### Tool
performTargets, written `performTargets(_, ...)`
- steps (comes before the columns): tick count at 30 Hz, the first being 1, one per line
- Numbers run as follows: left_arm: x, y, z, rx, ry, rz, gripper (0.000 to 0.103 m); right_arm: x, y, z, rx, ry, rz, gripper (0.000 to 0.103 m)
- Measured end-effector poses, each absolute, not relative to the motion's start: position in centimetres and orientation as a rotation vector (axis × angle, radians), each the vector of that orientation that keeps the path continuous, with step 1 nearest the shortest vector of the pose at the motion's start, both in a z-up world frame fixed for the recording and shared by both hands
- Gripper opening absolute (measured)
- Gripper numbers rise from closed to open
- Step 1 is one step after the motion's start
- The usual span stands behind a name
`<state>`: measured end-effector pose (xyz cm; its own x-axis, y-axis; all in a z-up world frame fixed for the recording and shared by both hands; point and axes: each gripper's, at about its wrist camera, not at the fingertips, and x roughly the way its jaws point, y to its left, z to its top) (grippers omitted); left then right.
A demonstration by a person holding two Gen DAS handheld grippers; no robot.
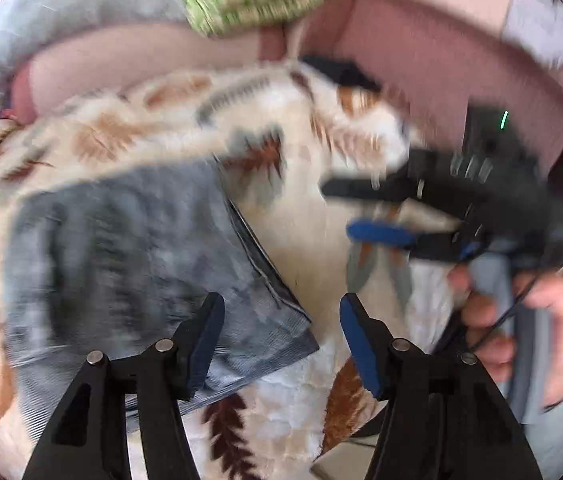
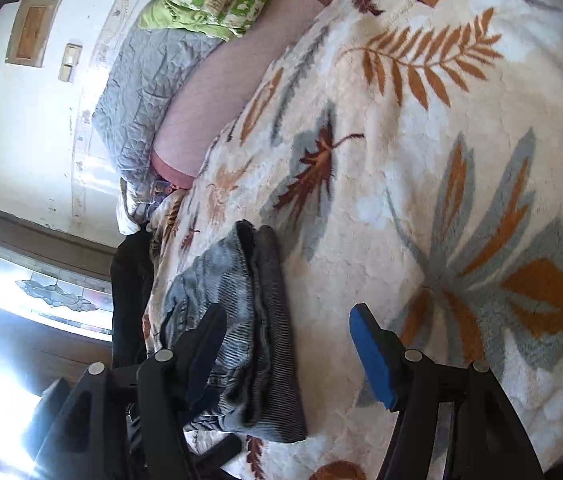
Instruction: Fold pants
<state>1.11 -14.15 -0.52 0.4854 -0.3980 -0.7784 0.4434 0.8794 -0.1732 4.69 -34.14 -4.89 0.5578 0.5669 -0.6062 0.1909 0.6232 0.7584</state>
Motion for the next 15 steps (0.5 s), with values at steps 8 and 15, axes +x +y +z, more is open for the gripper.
performTargets(8,-0.1,-0.8,2.4,-0.064,0.789,-0.137,0.070,3.9,-29.1,-0.5,0.954,0.987,0.525,0.068)
performTargets(15,2.3,0.1,-4.4,-0.077,0.975,-0.124,0.071,4.0,-25.1,-8.0,0.944,1.253,0.428,0.063)
